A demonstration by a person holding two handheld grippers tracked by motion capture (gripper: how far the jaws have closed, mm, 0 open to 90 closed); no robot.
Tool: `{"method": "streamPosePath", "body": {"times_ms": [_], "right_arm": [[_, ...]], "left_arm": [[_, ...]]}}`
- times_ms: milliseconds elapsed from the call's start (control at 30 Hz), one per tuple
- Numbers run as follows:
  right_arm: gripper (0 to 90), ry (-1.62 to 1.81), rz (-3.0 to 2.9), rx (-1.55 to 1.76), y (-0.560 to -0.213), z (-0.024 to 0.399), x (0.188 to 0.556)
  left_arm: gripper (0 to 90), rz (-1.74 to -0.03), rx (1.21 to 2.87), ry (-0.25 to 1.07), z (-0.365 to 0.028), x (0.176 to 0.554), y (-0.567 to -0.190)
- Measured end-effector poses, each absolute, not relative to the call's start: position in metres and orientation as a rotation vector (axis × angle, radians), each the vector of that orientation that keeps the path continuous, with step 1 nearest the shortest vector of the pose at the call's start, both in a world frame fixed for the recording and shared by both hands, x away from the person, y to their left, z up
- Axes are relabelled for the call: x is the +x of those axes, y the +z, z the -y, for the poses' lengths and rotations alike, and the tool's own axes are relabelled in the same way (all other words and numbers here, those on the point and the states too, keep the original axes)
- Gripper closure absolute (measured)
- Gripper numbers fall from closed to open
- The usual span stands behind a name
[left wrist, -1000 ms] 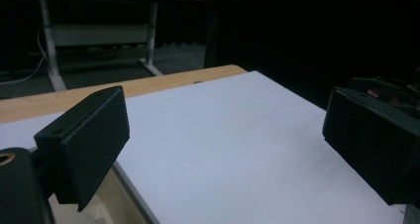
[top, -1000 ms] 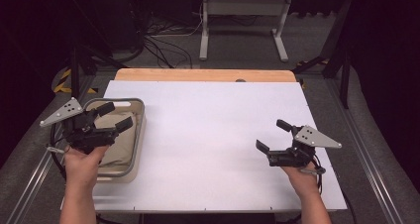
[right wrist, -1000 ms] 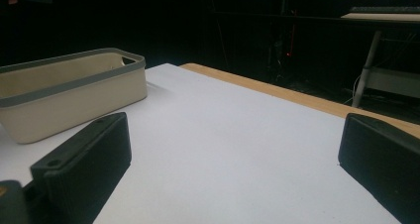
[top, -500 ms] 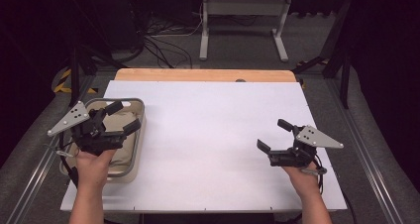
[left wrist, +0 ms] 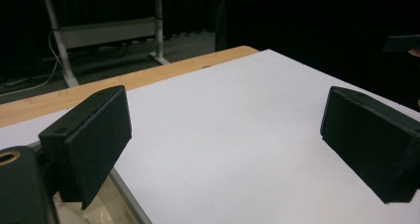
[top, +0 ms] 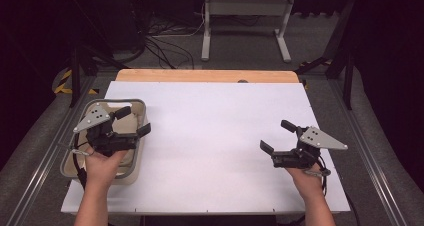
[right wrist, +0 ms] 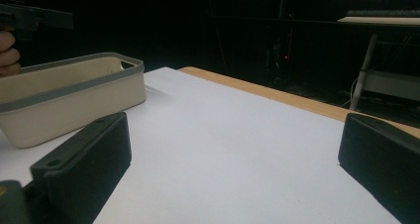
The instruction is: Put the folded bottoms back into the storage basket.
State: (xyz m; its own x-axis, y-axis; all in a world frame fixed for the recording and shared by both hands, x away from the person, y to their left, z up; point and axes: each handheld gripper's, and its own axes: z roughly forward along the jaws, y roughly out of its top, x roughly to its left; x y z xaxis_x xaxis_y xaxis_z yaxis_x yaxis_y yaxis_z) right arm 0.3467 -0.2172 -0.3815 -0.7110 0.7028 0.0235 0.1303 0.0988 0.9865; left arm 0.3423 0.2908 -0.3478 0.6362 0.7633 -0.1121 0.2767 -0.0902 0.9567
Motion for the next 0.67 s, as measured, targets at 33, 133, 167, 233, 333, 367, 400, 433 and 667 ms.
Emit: {"method": "streamPosePath", "body": {"times_ms": [33,133,167,233,333,367,400,433,667], "right_arm": [[0.6,1.65,-1.924,0.813,-0.3815,0.2172,0.3467],[0.6,1.649,-1.925,0.818,-0.3815,0.2166,0.3465],[0.6,1.649,-1.927,0.816,-0.3815,0.2164,0.3465],[0.6,1.649,-1.927,0.815,-0.3815,0.2162,0.3465],[0.6,1.649,-1.926,0.817,-0.3815,0.2162,0.3465],[0.6,1.648,-1.925,0.817,-0.3816,0.2162,0.3465],[0.6,1.648,-1.925,0.818,-0.3816,0.2161,0.3466],[0.6,1.648,-1.926,0.817,-0.3817,0.216,0.3468],[0.6,1.644,-1.934,0.81,-0.3821,0.215,0.3472]], "left_arm": [[6.4,-0.865,1.66,0.511,-0.2904,0.3419,-0.3477],[6.7,-0.855,1.658,0.513,-0.2904,0.3412,-0.3472],[6.8,-0.855,1.659,0.516,-0.2906,0.3412,-0.3471],[6.9,-0.856,1.659,0.515,-0.2909,0.3408,-0.3469],[7.3,-0.853,1.655,0.513,-0.2912,0.3406,-0.3468],[7.3,-0.852,1.656,0.509,-0.291,0.3407,-0.3469],[7.3,-0.848,1.662,0.509,-0.2908,0.3409,-0.3469],[7.4,-0.847,1.664,0.511,-0.2901,0.3409,-0.3472],[7.9,-0.843,1.675,0.513,-0.288,0.341,-0.3476]]}}
